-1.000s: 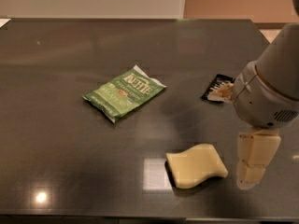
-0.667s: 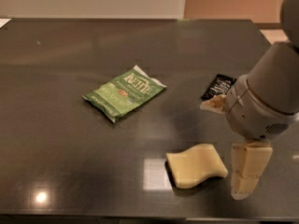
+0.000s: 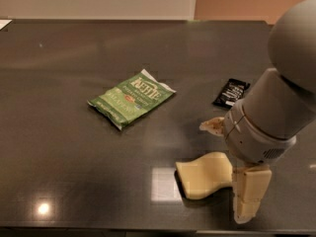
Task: Move sponge near green jalapeno chip bag
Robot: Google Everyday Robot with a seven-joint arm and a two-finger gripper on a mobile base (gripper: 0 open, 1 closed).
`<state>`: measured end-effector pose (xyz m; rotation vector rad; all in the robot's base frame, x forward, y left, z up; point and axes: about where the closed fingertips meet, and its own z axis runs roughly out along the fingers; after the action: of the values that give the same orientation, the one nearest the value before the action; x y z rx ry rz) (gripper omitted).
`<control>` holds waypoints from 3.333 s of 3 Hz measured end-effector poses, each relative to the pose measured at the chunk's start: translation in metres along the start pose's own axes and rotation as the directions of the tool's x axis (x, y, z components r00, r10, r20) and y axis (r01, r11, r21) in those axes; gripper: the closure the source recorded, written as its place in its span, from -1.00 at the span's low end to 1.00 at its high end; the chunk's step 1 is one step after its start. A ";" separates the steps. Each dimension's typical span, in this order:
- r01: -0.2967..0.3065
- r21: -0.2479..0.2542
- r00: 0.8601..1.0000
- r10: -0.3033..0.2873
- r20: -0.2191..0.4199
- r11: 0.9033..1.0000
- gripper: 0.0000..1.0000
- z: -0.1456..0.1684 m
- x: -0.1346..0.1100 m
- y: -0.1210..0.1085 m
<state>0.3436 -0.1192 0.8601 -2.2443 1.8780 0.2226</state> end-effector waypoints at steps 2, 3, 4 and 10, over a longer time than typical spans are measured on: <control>0.015 -0.024 1.000 -0.016 -0.023 1.000 -0.66 0.019 0.008 -0.003; 0.012 -0.043 1.000 -0.013 -0.027 0.999 -0.19 0.023 0.013 -0.007; 0.012 -0.047 1.000 -0.013 -0.026 0.999 0.28 0.020 0.011 -0.011; -0.076 0.115 0.997 0.075 0.021 0.990 0.17 -0.002 -0.059 -0.148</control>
Offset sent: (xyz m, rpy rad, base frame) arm 0.0109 -0.0063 -0.0310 -0.0387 0.0363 0.0211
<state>0.4789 -0.0385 0.8852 -2.0927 1.9177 0.1399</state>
